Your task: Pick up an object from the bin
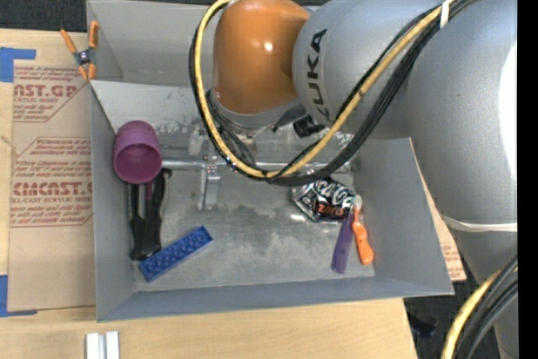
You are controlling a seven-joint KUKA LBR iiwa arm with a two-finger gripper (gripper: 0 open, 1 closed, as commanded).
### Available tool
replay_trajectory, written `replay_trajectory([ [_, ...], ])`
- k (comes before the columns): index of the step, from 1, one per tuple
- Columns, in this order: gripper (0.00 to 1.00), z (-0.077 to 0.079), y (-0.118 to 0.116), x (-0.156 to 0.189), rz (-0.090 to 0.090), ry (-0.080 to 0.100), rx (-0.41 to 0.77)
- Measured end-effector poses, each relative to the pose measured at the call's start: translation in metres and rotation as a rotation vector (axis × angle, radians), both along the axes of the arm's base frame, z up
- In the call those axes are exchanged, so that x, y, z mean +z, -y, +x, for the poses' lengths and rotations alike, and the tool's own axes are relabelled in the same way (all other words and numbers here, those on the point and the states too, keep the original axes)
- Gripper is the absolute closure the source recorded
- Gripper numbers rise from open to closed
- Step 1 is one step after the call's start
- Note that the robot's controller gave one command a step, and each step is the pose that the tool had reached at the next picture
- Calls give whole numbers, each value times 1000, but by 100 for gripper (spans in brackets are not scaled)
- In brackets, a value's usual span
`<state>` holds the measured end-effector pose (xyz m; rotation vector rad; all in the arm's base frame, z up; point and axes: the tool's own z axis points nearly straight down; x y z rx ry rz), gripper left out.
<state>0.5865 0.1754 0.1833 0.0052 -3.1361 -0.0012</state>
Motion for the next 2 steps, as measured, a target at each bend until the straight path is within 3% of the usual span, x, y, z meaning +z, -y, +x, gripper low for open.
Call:
replay_trajectory([
  [1, 0, 2, 1, 5, 1, 7, -2],
  [2, 0, -57, -16, -31, 2, 9, 247],
])
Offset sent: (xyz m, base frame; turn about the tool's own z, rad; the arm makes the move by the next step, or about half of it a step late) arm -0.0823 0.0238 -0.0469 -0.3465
